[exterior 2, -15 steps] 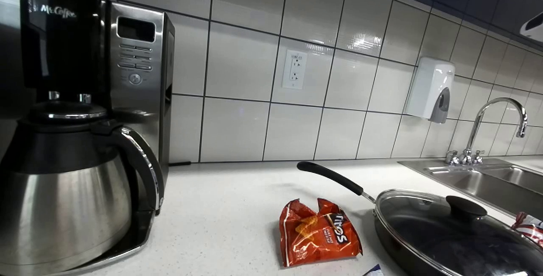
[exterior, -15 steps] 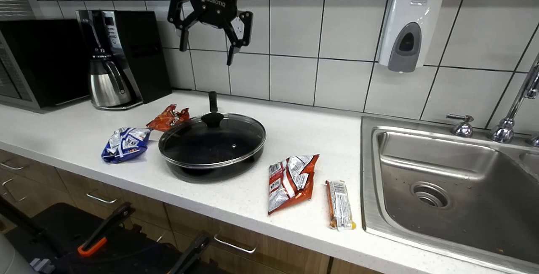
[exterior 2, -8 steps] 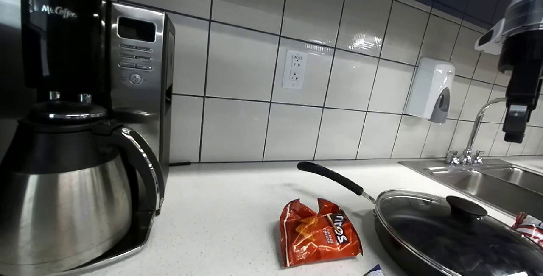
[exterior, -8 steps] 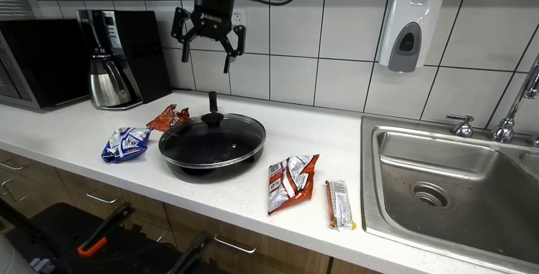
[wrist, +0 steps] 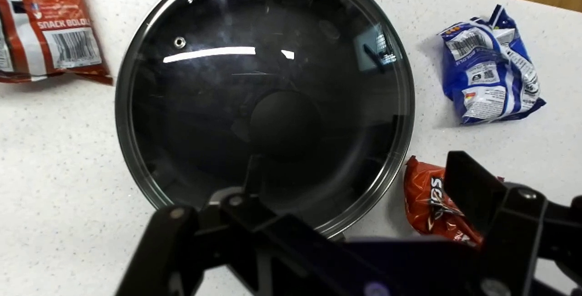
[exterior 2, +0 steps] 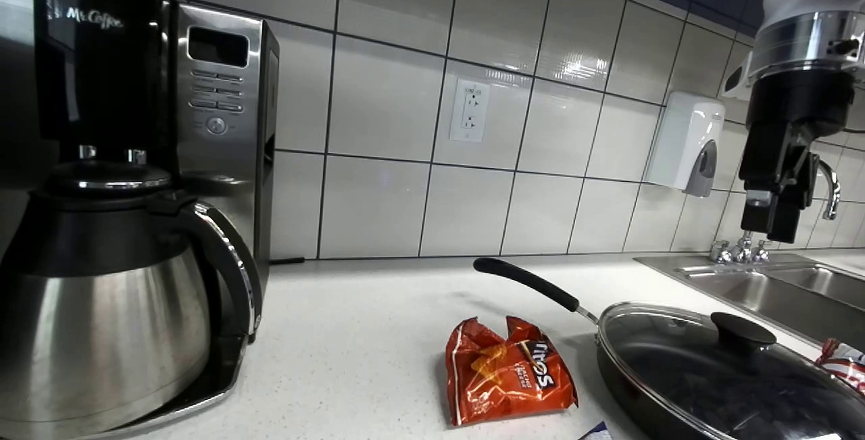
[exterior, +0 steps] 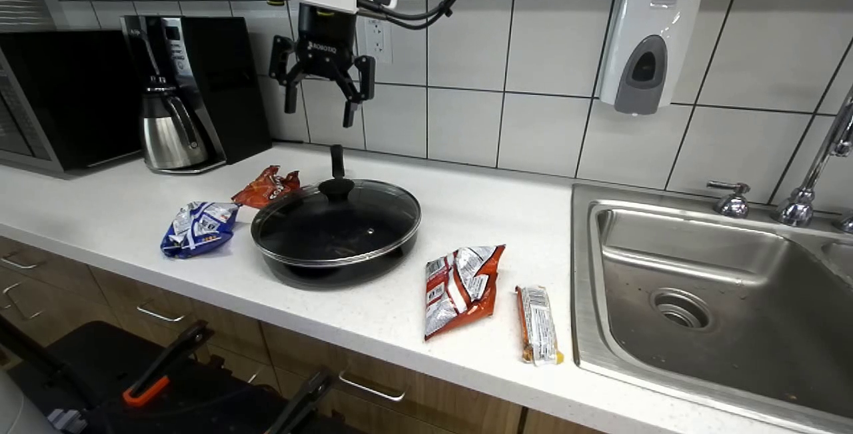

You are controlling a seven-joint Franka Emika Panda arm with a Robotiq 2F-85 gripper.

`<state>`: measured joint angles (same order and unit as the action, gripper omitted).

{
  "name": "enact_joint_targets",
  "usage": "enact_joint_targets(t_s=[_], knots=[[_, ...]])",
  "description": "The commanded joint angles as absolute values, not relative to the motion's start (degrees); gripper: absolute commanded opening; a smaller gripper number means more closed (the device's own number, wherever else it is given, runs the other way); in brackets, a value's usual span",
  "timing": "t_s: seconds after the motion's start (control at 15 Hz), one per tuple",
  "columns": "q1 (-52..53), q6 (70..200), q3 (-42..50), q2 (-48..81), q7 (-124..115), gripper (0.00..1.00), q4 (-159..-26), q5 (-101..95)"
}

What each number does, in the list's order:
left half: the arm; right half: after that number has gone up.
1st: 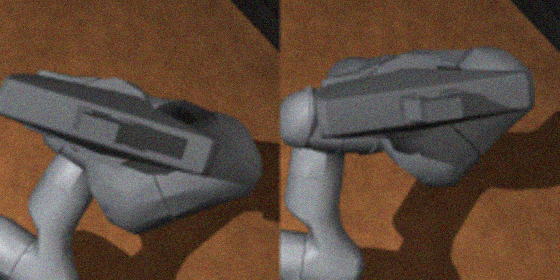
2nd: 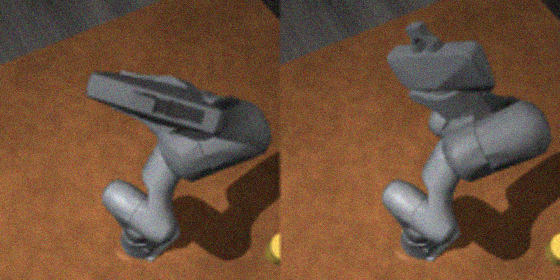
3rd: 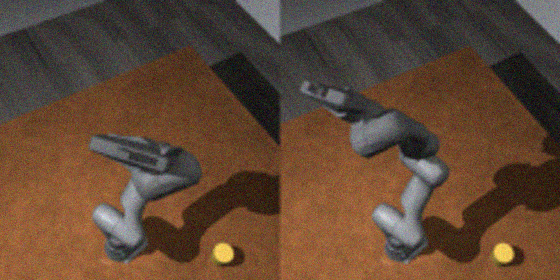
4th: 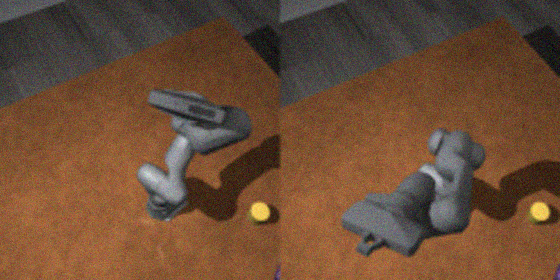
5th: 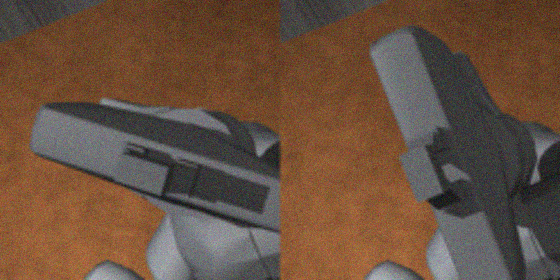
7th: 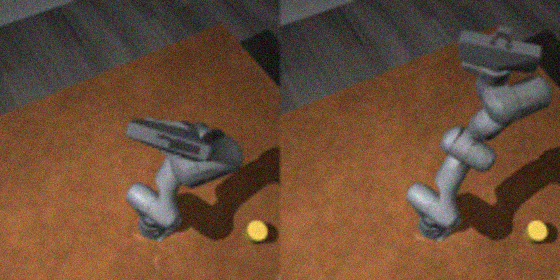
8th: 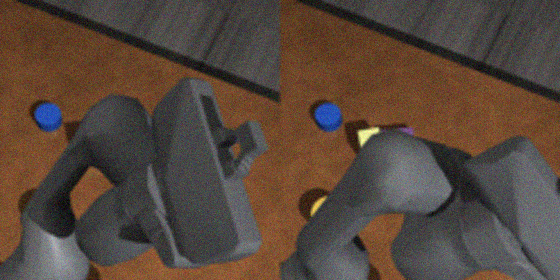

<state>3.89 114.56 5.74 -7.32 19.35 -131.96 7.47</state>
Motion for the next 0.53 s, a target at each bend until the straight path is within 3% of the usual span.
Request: enact_joint_targets(t_s=[0.0, 0.47], knots=[[2.4, 114.4, 4.4, -7.0, 19.0, 1.00, -131.9, 7.6], [1.8, 114.3, 4.5, -6.5, 18.9, 1.00, -131.8, 7.6]])
